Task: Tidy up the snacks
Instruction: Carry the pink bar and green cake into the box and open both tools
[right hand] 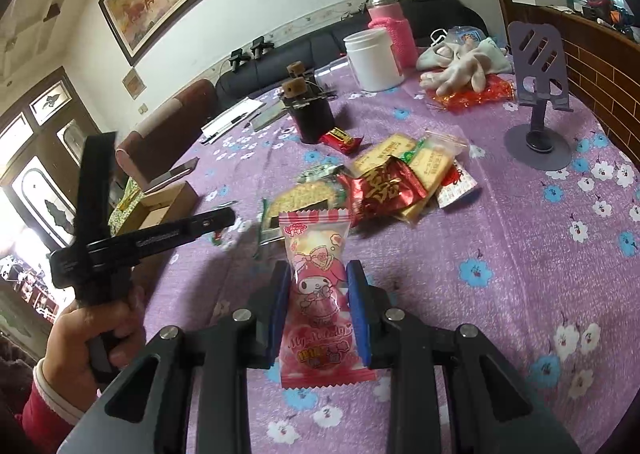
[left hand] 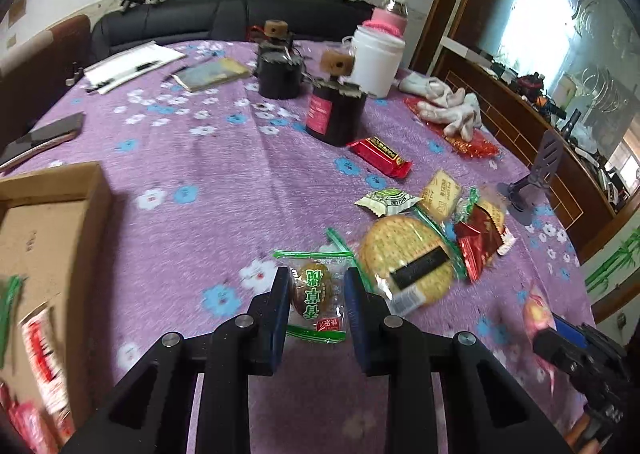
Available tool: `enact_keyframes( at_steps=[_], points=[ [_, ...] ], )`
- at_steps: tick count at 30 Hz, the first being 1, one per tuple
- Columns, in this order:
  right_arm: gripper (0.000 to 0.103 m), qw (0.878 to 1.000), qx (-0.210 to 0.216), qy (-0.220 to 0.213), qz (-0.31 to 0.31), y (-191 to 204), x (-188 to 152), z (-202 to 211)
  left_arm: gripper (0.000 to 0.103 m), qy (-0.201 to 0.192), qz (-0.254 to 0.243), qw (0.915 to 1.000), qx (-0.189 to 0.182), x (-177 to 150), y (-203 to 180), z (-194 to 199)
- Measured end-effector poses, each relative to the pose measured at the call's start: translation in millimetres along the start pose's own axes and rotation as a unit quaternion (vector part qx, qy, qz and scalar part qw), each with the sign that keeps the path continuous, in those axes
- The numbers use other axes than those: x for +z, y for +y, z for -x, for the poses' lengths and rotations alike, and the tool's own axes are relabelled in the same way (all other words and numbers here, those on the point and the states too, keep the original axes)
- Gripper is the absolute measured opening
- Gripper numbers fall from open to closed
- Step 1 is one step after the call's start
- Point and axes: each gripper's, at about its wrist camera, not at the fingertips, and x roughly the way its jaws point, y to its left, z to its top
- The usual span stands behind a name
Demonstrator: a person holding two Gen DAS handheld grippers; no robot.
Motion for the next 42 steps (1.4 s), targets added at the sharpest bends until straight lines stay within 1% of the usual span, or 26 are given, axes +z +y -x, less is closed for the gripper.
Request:
enact_keyframes(
  at_steps=[4,7,11,13,19,24,32,42],
  points=[
    [0.028,1.000,0.012,0.000,0.002,10.0,-6.1,2.9,0.027,-0.010,0.004,0.9999,0.004,-13.5,6.2,23.0],
    [0.028,1.000,0.022,-0.002,0.009,21.8,-10.0,5.3,0.027,-0.020,0.001,0.9995,0.025,-26.3,8.7,41.6],
    [0.028,0.999,0.037,-0.003,0.023,41.9,-13.4,6.9,0.027,-0.035,-0.004,0.9973,0.064,-42.4,10.8,61.6],
    [0.028,0.998,0.045,-0.004,0.032,53.6,-15.4,7.7,0.028,-0.040,-0.004,0.9961,0.078,-48.7,13.4,69.6],
    [0.028,0.996,0.068,-0.003,0.051,83.9,-20.0,6.0,0.028,-0.055,-0.002,0.9911,0.121,-66.7,32.0,91.8],
    [0.028,0.994,0.082,0.003,0.067,107.8,-22.6,1.4,0.028,-0.066,0.017,0.9877,0.141,-73.5,49.6,109.1],
    [0.028,0.989,0.109,0.015,0.101,149.4,-22.8,-10.5,0.028,-0.088,0.025,0.9793,0.181,-78.1,70.1,132.3],
    [0.028,0.978,0.148,0.045,0.141,205.8,-26.3,-44.4,0.028,-0.086,0.067,0.9696,0.219,-88.2,119.8,148.1]
  ],
)
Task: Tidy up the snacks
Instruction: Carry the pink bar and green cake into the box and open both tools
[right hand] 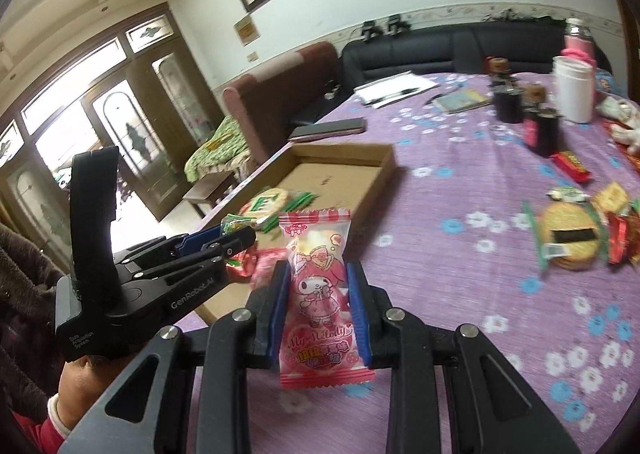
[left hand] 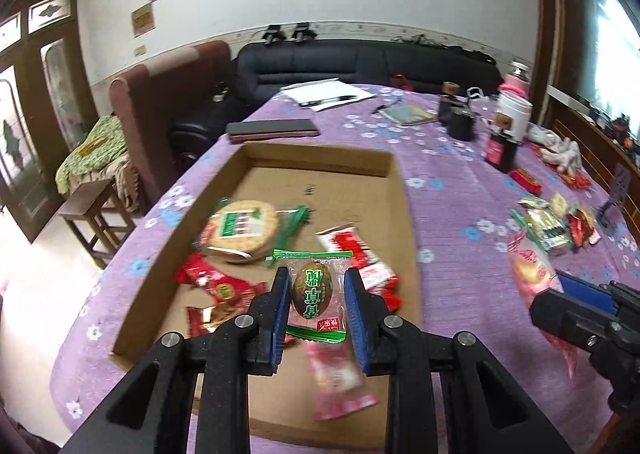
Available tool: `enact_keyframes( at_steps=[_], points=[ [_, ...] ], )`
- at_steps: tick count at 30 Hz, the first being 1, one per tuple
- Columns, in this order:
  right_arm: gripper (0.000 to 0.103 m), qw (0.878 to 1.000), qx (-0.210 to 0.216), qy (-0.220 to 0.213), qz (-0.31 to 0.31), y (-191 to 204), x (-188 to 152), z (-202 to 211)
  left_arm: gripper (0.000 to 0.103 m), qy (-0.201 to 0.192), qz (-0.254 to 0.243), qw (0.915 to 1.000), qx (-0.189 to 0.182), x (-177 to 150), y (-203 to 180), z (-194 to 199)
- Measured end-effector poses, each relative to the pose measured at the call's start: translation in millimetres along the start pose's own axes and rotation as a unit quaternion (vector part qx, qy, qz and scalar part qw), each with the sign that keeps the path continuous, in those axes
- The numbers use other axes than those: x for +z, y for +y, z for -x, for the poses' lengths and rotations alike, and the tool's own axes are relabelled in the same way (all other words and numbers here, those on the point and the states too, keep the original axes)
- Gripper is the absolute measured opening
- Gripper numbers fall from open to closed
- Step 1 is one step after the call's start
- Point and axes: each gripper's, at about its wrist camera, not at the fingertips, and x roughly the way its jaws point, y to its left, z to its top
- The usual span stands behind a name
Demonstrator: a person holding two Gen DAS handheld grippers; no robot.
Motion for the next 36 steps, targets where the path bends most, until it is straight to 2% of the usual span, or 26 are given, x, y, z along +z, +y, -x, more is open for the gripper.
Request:
enact_keyframes(
  at_steps=[6,15,36],
  points=[
    [0.028,0.999,0.022,0.023,0.018,23.8,10.9,-37.1,0.028,0.005,0.016,0.9997,0.018,-2.6,22.9,-5.0],
    [0.028,0.998,0.023,0.048,0.029,36.4,19.9,-79.8,0.028,0.020,0.032,0.9990,0.024,-8.9,41.7,-15.8],
    [0.029,0.997,0.022,0.067,0.040,45.6,18.0,-103.1,0.028,0.039,0.042,0.9980,0.027,-10.5,49.0,-33.7]
  ],
)
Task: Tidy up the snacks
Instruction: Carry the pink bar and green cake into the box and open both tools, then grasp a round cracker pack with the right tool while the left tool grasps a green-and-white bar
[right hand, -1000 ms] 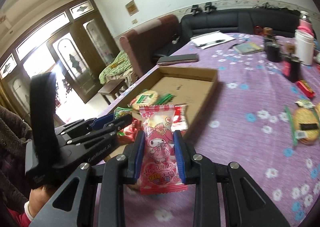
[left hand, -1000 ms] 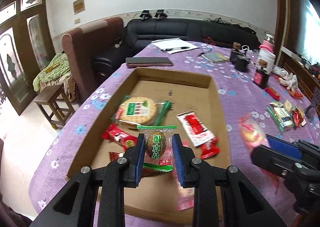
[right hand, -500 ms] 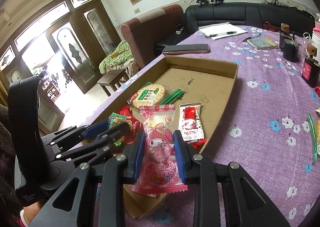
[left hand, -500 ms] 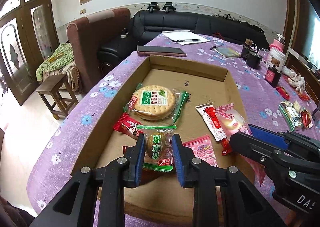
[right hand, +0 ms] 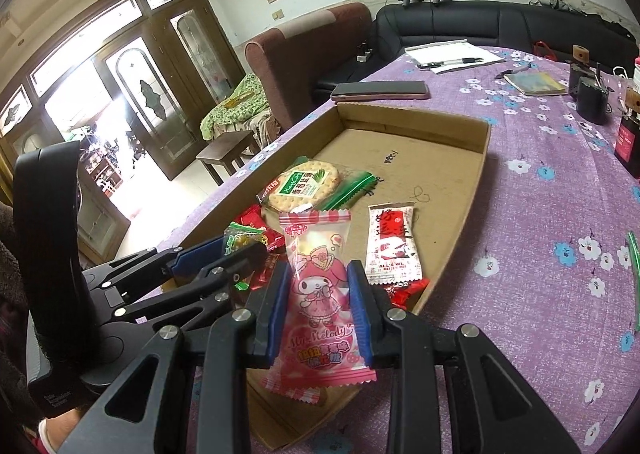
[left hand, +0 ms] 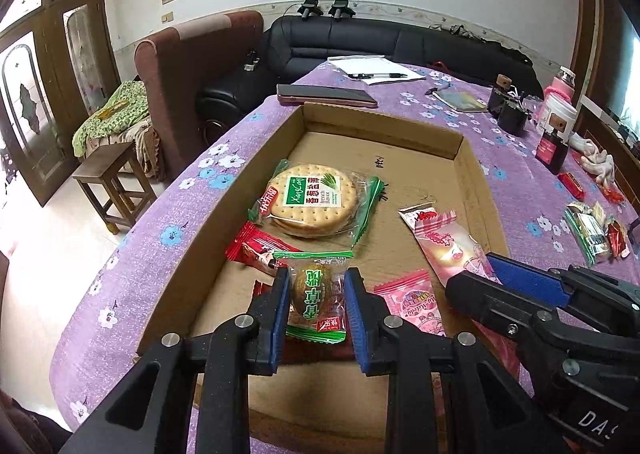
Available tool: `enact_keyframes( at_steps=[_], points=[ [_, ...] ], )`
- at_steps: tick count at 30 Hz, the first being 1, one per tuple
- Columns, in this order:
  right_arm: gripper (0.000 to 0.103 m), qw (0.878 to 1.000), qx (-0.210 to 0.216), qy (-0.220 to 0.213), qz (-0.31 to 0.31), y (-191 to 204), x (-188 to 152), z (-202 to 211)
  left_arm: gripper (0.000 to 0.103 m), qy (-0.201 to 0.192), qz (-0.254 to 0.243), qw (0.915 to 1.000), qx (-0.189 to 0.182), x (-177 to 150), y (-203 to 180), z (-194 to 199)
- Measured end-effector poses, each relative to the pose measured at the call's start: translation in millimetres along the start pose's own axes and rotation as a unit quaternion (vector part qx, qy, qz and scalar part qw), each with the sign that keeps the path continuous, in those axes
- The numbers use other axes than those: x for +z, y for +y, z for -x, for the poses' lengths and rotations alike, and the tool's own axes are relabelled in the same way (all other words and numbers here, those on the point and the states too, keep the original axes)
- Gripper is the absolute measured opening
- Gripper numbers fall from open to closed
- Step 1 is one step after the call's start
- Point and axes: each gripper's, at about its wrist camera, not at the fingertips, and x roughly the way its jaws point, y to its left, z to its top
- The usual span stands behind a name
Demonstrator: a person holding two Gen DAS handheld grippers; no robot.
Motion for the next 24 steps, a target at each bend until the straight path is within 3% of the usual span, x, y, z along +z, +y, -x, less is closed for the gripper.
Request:
enact_keyframes(
  at_steps=[8,10,11,12,14,15,19,24],
  points=[
    [0.030,1.000,-0.003,0.001,-0.006,-2.8,-0.3,0.3,0.030,0.005,0.013,0.9999,-0.003,0.7,4.4,-2.0],
    [0.035,1.000,-0.005,-0.002,-0.008,-4.8,0.1,3.1,0.033,0.006,0.020,0.9998,-0.005,1.4,6.6,-1.0],
    [0.037,1.000,-0.005,-0.005,-0.010,-6.6,0.3,5.8,0.043,0.005,0.022,0.9997,-0.004,2.0,7.1,0.1],
    [0.040,1.000,-0.005,-0.009,-0.013,-8.4,0.3,9.0,0.062,0.004,0.023,0.9997,-0.001,2.5,7.3,1.4],
    [0.041,1.000,-0.007,-0.015,-0.015,-11.8,0.5,16.4,0.087,-0.005,0.029,0.9995,0.009,3.9,8.1,7.1],
    [0.041,1.000,-0.009,-0.019,-0.017,-14.6,0.1,22.1,0.092,-0.011,0.032,0.9994,0.009,4.5,8.6,10.2],
    [0.052,0.998,-0.031,-0.042,-0.031,-36.6,-7.0,51.0,0.093,-0.013,0.031,0.9994,0.009,8.6,4.5,15.6],
    [0.061,0.991,-0.090,-0.065,-0.071,-87.4,-26.1,94.6,0.093,-0.011,0.022,0.9995,-0.020,10.6,-16.3,18.7]
  ],
)
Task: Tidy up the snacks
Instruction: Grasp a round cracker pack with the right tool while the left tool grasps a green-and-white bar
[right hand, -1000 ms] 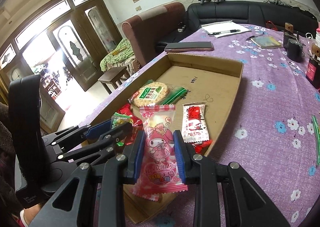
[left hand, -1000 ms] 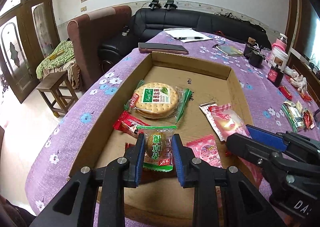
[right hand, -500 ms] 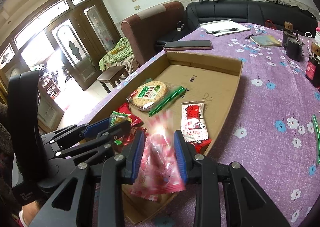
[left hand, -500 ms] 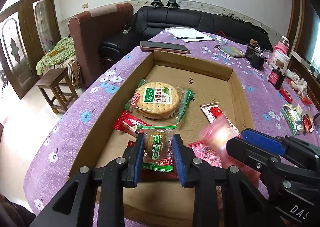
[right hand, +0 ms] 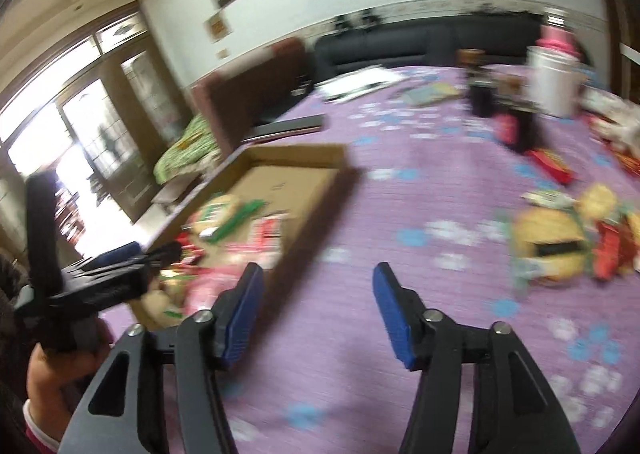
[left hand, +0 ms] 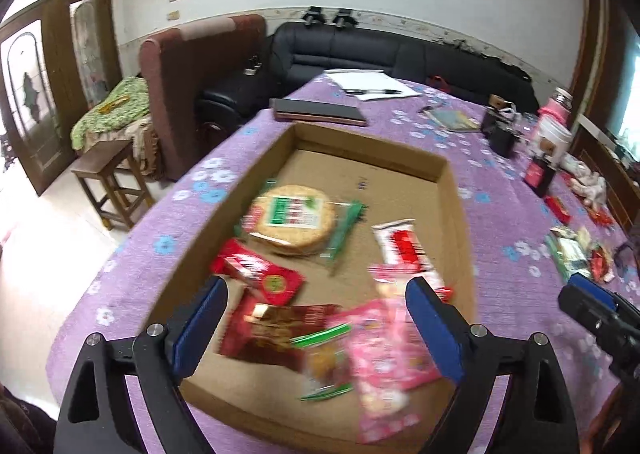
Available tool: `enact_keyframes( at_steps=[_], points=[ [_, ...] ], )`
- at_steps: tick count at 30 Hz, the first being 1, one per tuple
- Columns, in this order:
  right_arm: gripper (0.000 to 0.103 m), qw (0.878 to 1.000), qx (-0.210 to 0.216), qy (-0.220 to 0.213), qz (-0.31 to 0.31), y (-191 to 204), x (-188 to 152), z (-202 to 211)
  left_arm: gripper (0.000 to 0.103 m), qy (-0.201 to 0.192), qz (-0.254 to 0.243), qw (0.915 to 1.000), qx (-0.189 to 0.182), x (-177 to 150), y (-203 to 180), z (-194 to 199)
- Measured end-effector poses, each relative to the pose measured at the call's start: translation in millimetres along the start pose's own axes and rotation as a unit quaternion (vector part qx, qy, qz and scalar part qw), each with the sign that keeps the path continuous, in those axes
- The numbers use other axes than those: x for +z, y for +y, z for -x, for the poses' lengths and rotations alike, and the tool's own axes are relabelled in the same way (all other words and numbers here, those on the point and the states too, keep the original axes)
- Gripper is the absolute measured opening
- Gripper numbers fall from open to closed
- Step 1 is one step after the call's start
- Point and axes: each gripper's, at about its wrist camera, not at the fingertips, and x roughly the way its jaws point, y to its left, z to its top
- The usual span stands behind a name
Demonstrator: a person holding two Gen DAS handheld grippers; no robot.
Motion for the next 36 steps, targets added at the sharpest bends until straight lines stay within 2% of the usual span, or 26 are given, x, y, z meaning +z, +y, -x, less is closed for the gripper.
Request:
enact_keyframes(
  at_steps=[5,8,13,15,18,21,22,24,27,28,31,34,36],
  points=[
    [0.069,0.996,-0.054,-0.011,-0.068,-76.3,-5.8,25.4,0.093,-0.007,-0.038,0.9990,-0.023,1.3,-42.0,8.0],
    [0.080,0.994,-0.065,-0.016,-0.086,-106.2,-4.4,30.5,0.094,-0.005,-0.059,0.9975,-0.039,-0.1,-63.8,10.8],
    [0.090,0.994,-0.093,-0.003,-0.053,-123.0,11.5,13.9,0.094,0.005,-0.087,0.9945,-0.059,-6.2,-93.3,11.1],
    [0.091,0.993,-0.111,0.008,-0.038,-126.5,14.6,5.3,0.094,0.009,-0.094,0.9936,-0.062,-8.5,-101.2,9.3],
    [0.092,0.992,-0.117,0.036,-0.021,-133.6,21.8,-16.0,0.094,0.016,-0.099,0.9926,-0.069,-9.8,-108.6,6.0],
    [0.100,0.987,-0.148,0.059,0.010,-135.4,25.8,-32.8,0.094,0.024,-0.097,0.9921,-0.075,-9.0,-113.1,0.4],
    [0.103,0.984,-0.154,0.081,0.024,-136.7,27.0,-43.3,0.094,0.029,-0.095,0.9920,-0.078,-7.8,-114.4,-2.7],
    [0.102,0.976,-0.175,0.116,0.048,-136.1,27.5,-58.2,0.094,0.041,-0.088,0.9915,-0.086,-4.2,-117.7,-10.4],
    [0.101,0.975,-0.175,0.128,0.050,-140.6,32.6,-62.6,0.094,0.056,-0.080,0.9893,-0.108,6.4,-130.4,-22.8],
    [0.093,0.975,-0.179,0.123,0.047,-142.1,32.3,-60.1,0.094,0.059,-0.081,0.9886,-0.113,10.1,-134.7,-25.8],
    [0.078,0.979,-0.169,0.108,0.041,-140.0,27.7,-47.7,0.094,0.060,-0.094,0.9862,-0.122,24.3,-152.5,-34.9],
    [0.077,0.986,-0.137,0.090,0.017,-139.0,20.6,-25.0,0.094,0.066,-0.119,0.9826,-0.126,34.4,-173.2,-45.8],
    [0.077,0.989,-0.129,0.075,0.004,-139.1,12.3,-7.2,0.094,0.070,-0.144,0.9763,-0.146,39.1,-192.6,-53.7]
  ],
)
